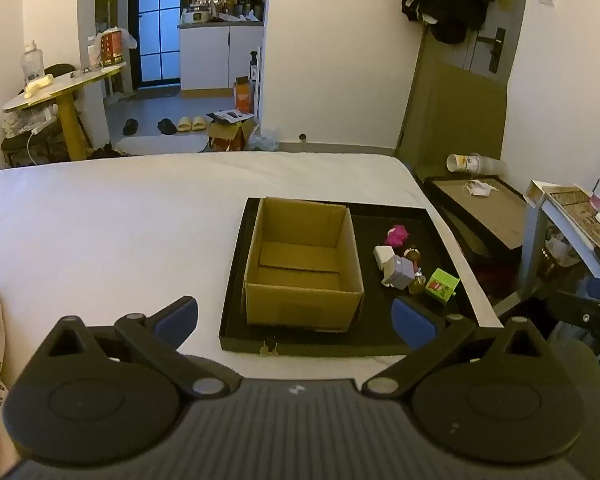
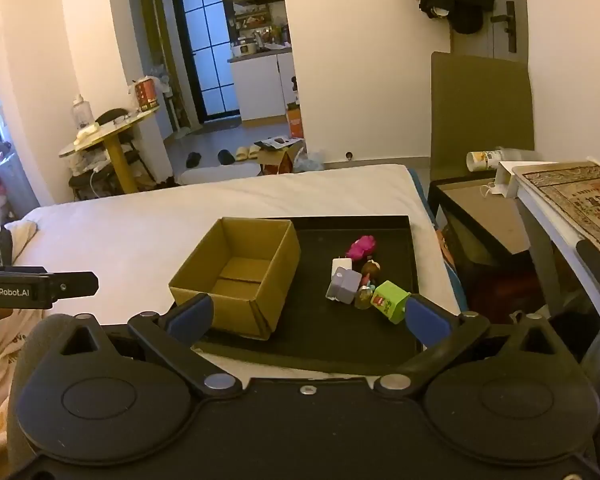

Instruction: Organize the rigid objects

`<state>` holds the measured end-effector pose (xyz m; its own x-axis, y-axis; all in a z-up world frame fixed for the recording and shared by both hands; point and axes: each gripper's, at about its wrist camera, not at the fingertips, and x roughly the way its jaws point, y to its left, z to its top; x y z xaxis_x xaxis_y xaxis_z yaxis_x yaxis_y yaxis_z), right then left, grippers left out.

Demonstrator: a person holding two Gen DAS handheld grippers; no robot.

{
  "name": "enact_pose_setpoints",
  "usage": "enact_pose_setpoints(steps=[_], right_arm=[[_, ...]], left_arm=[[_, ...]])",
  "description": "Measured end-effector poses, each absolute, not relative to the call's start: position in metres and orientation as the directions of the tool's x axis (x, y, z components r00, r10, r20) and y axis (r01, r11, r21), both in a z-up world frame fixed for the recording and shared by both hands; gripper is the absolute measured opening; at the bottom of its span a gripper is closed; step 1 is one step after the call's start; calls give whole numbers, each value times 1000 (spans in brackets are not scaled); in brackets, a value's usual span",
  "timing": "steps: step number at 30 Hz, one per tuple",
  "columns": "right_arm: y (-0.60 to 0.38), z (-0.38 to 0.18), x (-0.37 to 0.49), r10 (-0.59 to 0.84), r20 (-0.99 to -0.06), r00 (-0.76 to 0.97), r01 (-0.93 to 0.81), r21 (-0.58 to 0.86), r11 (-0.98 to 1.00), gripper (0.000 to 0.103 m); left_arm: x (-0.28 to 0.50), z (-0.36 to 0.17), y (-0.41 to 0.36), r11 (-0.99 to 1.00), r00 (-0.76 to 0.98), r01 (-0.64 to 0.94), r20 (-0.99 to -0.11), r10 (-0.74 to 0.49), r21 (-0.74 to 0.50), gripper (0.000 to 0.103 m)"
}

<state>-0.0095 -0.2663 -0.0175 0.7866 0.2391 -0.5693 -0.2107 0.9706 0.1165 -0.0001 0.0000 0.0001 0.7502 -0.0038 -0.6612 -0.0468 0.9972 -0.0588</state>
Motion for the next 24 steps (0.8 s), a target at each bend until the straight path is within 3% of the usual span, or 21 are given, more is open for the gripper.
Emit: enact_pose_setpoints(steps=[11,24], right_arm=[[-258,-16,-9,242,-580,777,-222,107,969,103],[-255,-16,-10,239,-580,778,-213,113,970,103]], left_arm=[[-16,-17,-2,997,763,-45,-646,-6,-63,103],[-13,4,2,997,749,-28,-661,-30,-78,103]])
